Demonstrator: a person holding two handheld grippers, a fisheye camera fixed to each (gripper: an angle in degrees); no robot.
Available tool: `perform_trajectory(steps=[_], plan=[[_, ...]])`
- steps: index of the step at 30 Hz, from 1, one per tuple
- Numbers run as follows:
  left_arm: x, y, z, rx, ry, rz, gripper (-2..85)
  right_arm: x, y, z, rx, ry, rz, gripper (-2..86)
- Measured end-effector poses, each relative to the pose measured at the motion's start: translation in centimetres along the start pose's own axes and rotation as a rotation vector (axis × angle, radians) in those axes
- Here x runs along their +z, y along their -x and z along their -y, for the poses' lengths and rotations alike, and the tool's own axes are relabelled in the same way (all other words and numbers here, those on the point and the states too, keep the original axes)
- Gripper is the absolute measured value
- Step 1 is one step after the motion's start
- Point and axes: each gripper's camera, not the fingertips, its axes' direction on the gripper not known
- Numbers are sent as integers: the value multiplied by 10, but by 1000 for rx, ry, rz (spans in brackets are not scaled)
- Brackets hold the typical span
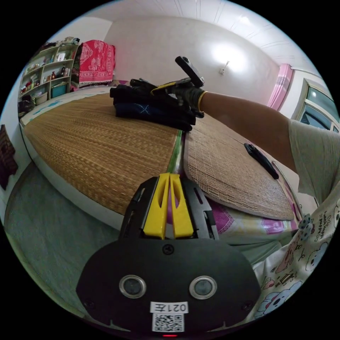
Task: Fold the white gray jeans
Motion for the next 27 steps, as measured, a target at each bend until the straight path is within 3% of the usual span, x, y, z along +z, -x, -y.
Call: perform_trajectory(steps=[7, 15, 18, 23, 25, 27], plan=[[-26, -2, 2, 49, -23, -22, -10, -90, -102, -26, 352, -152, 153, 26], [-18, -48, 18, 155, 10, -147, -10, -242, -189, -131, 428, -73, -2, 18], [-6, -71, 20, 171, 36, -244, -10, -288, -153, -160, 333, 82, -32, 19], [11, -112, 16, 226, 97, -348, -10, -261, 28, -238, 75, 544, 86, 25], [16, -128, 12, 252, 124, -367, -10, -240, 86, -272, 43, 616, 164, 30], [18, -135, 8, 257, 134, -364, -10, -239, 116, -297, 87, 557, 92, 38]])
